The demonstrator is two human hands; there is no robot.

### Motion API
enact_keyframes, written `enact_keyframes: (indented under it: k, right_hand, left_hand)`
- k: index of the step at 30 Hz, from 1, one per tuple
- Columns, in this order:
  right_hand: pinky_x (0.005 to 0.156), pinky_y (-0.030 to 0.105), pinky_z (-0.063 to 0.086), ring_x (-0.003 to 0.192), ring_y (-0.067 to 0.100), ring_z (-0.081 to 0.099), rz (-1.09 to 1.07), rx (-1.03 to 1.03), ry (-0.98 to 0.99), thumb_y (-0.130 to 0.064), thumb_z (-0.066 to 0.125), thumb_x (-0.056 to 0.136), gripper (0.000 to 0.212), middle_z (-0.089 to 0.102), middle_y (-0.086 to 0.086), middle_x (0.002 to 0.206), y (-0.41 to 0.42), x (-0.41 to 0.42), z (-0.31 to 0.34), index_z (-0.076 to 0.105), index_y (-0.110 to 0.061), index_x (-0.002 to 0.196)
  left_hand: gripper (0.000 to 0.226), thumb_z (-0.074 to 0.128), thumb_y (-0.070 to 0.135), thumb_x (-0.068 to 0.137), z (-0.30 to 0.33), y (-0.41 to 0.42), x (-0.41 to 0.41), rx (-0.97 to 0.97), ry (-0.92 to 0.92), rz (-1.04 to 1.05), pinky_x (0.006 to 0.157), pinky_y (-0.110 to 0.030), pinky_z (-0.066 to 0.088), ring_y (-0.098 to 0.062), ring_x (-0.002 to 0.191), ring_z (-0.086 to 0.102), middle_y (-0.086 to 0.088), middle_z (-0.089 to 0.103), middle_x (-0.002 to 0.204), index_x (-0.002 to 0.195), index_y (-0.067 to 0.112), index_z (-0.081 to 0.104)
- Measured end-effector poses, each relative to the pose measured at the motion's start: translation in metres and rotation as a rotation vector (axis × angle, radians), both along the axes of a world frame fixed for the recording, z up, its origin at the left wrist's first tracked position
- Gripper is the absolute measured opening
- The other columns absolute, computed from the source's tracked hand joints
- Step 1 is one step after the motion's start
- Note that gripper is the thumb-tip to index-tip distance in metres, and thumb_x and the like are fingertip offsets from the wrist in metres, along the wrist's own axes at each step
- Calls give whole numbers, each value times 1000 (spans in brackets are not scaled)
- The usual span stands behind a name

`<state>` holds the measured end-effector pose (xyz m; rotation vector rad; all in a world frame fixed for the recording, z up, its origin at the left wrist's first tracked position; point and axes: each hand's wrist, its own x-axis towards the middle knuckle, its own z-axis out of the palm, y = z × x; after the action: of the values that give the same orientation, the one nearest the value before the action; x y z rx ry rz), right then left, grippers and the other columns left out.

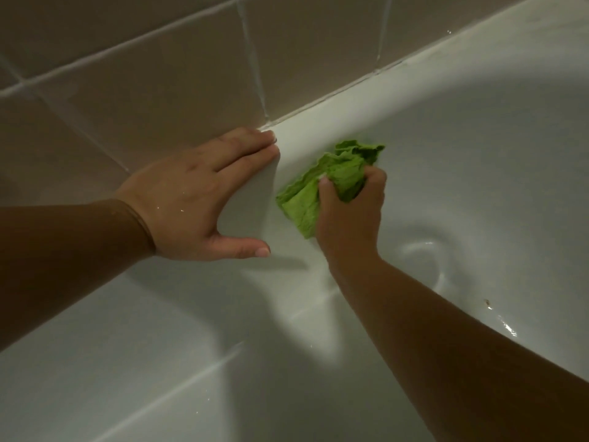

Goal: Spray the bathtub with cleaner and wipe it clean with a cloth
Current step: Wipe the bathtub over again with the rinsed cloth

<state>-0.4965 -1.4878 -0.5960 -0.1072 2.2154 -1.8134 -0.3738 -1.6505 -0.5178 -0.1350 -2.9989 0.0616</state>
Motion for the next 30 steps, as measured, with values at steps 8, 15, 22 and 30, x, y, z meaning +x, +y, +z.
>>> enact_keyframes:
  k: [8,15,22,30]
  right_hand:
    - [98,43,51,109,27,60,128,100,-96,-32,68,94,39,57,8,122,3,1,-10,41,-20,120]
    - [99,43,49,111,26,58,-23,68,-18,-23,65,95,40,54,10,125,4,-18,-18,45,-15,128]
    - [88,28,40,117,29,55,89,86,-221,-25,60,100,50,50,13,138,1,2,-46,35,-9,141]
    - [82,21,34,101,17,44,60,134,-30,-23,61,100,50,42,10,132,15,-19,-69,36,-7,140]
  left_hand:
    - [114,54,86,80,0,2,-2,14,5,7,117,-51,39,-33,150,36,-16,35,162,157,4,36]
    - [112,53,86,79,0,4,-9,22,29,10,118,-46,38,-32,147,39,-15,39,160,155,5,40]
    - [111,55,85,80,0,8,-25,21,36,4,115,-50,43,-33,146,42,-14,40,160,155,5,40]
    - [107,57,82,82,-2,13,-46,18,59,-7,116,-51,41,-31,147,41,-14,41,159,154,4,41]
